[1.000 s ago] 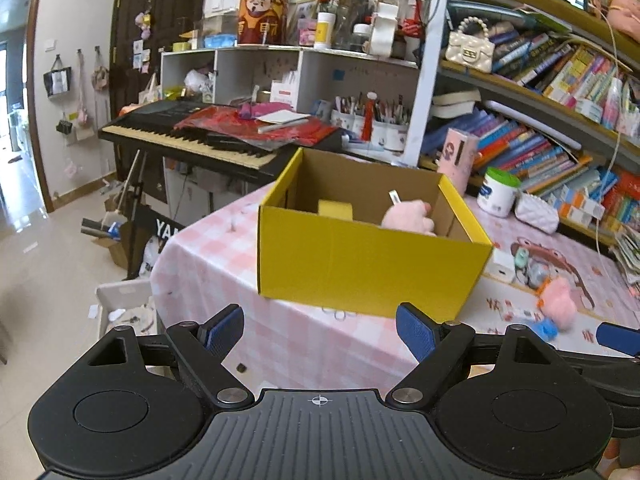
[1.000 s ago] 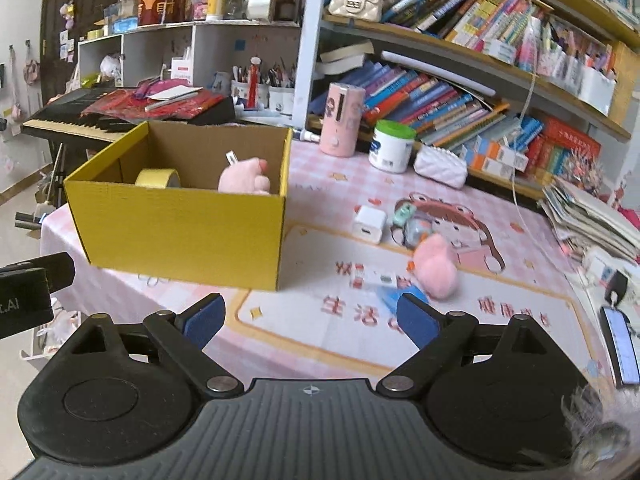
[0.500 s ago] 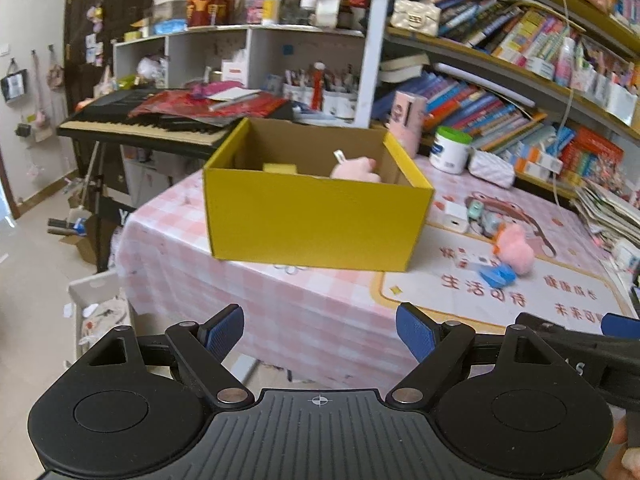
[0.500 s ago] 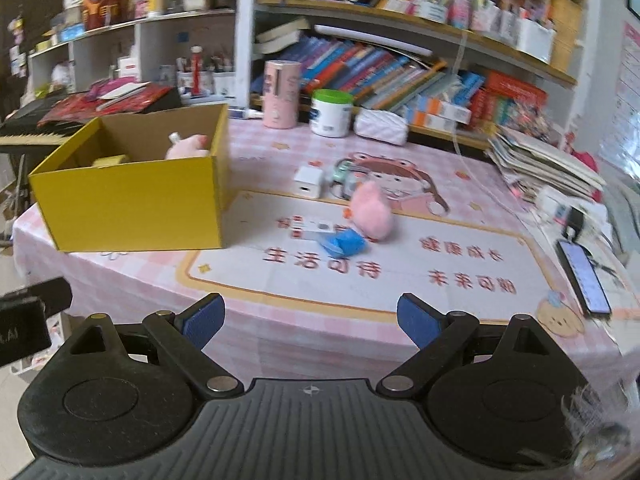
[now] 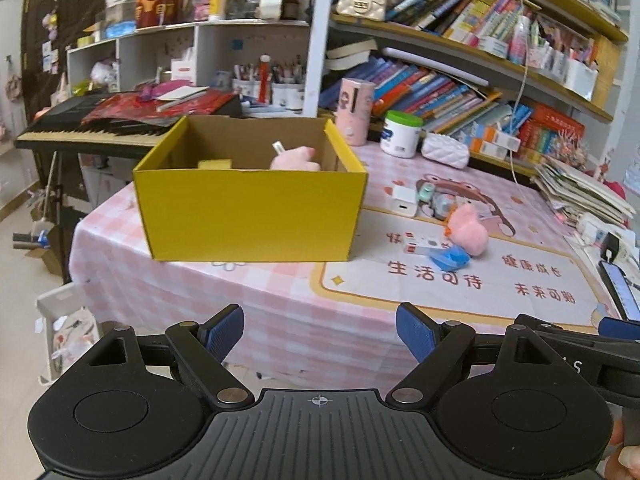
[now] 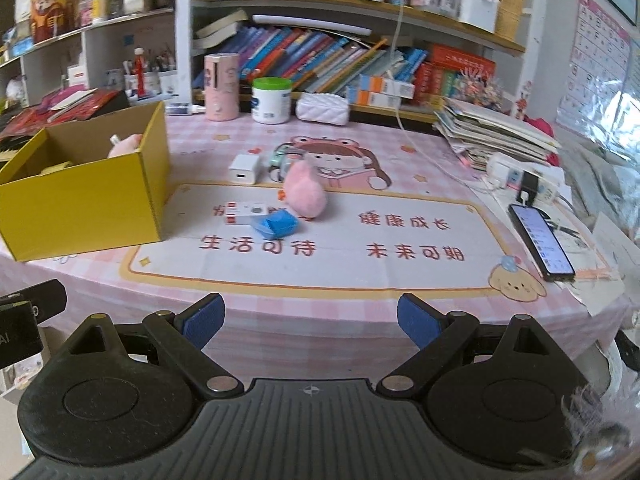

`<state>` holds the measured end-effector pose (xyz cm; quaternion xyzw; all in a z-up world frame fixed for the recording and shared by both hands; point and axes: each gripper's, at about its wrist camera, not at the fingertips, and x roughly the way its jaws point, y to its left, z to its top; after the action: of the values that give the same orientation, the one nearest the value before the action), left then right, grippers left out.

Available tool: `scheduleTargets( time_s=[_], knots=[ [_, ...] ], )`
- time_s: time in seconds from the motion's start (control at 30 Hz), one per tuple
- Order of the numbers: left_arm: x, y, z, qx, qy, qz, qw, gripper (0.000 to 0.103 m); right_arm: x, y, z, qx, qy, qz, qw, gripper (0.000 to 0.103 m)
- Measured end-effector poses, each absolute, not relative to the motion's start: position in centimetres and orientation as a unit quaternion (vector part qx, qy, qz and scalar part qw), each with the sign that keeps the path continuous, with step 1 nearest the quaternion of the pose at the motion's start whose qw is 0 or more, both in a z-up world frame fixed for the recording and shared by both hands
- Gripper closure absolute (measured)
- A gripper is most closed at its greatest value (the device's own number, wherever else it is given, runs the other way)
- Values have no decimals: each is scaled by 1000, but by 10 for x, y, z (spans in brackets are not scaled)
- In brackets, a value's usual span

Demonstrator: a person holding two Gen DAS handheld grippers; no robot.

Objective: Organize objects
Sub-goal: 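Lift both open tools out of the yellow box and back over the table, then move the left tool down to the blue item beside the pink fluffy toy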

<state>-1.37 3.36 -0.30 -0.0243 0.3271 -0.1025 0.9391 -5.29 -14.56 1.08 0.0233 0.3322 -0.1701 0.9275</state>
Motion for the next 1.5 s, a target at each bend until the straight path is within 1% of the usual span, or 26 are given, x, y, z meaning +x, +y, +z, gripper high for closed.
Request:
scheduleTargets(
  time_s=[0.53, 1.5],
  knots=[
    [10, -4, -5, -21, 334, -117, 935, 18, -33, -182, 8, 28, 338, -187, 922, 10],
    [69, -92, -7, -44, 341, -62, 937, 18, 60, -276, 9, 9, 341, -126, 932, 10]
  ],
)
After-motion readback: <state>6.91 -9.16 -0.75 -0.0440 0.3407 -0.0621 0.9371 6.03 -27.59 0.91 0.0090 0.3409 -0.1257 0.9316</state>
